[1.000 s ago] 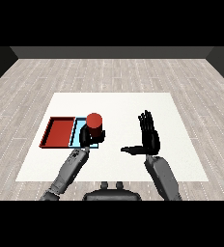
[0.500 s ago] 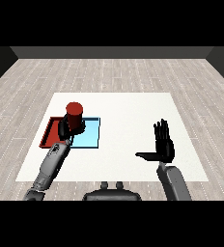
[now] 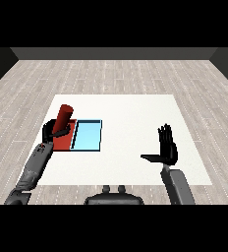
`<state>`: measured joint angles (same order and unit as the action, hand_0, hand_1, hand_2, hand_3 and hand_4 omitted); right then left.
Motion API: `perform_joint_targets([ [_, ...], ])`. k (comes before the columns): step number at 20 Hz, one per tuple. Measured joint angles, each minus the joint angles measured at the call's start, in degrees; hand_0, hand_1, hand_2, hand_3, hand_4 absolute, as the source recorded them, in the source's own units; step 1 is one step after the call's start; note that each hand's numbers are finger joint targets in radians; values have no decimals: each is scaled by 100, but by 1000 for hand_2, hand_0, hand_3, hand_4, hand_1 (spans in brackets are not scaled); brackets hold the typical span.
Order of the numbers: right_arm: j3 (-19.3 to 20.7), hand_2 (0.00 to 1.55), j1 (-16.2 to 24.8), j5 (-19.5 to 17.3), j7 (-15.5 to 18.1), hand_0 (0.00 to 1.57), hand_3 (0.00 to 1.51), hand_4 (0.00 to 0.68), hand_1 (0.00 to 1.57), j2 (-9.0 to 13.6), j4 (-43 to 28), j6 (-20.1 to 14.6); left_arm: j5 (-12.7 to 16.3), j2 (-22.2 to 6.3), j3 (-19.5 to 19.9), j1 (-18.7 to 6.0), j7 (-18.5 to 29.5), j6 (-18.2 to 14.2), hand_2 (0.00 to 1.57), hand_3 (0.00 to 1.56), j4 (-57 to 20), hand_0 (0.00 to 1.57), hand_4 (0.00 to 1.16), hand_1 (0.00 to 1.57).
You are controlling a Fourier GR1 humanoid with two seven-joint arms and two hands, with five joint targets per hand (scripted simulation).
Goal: Pick the red can and put it in the red box
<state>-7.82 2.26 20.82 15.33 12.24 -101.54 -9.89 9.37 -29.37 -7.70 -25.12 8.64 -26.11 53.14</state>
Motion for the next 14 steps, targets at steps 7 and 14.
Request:
perform_joint_targets([
  [7, 152, 0, -192, 23, 196, 0, 0, 0, 0, -82, 424, 63, -515, -215, -66, -526, -414, 137, 598, 0, -2185, 632, 771, 632],
  [14, 193, 0, -520, -93, 398, 0, 0, 0, 0, -176, 980, 96, -812, 86, -119, -1014, -416, 373, 572, 499, -3801, 258, 642, 258],
])
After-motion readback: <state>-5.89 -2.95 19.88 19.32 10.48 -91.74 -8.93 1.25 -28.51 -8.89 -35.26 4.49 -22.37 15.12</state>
